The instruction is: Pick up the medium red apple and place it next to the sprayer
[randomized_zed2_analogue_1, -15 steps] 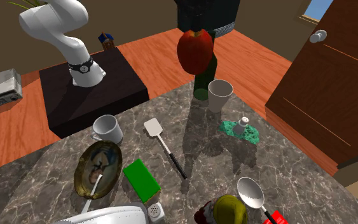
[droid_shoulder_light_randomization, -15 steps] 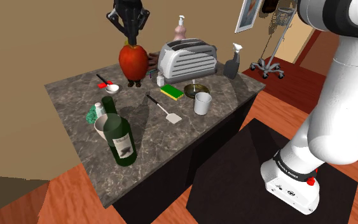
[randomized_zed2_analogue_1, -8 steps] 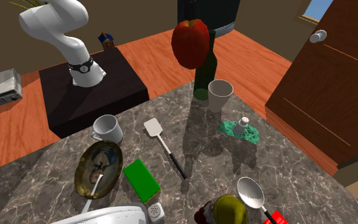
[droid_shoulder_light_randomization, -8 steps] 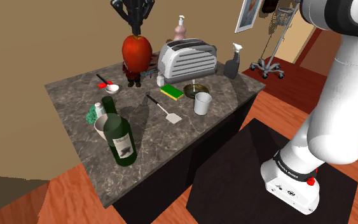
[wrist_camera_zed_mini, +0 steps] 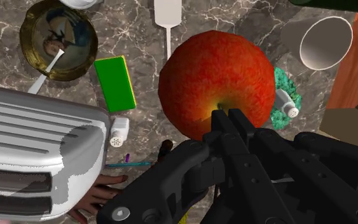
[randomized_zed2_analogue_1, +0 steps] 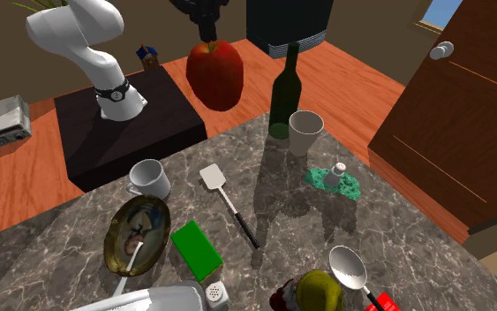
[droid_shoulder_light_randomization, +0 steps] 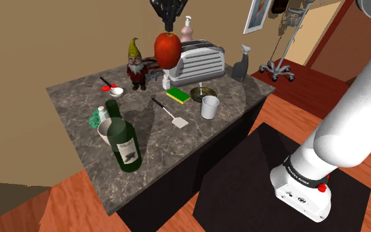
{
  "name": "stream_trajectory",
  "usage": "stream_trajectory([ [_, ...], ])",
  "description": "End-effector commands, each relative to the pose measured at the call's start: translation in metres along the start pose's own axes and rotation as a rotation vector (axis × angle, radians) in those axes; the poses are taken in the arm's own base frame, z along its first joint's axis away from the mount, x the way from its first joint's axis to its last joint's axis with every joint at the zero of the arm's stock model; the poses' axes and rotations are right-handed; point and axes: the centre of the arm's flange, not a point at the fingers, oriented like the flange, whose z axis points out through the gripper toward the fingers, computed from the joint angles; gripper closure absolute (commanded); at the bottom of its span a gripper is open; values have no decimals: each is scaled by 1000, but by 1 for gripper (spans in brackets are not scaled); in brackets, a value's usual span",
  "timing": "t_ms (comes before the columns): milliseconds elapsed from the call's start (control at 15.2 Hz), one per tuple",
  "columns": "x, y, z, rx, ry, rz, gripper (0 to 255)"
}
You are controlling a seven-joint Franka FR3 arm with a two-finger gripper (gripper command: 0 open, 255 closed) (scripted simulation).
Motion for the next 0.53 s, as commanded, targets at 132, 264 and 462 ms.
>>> stream_trajectory([
  [132, -8, 53, -3, 1, 0, -1, 255],
  [264, -12, 79, -3, 1, 0, -1, 255],
  [462, -17, 118, -3, 1, 0, -1, 255],
])
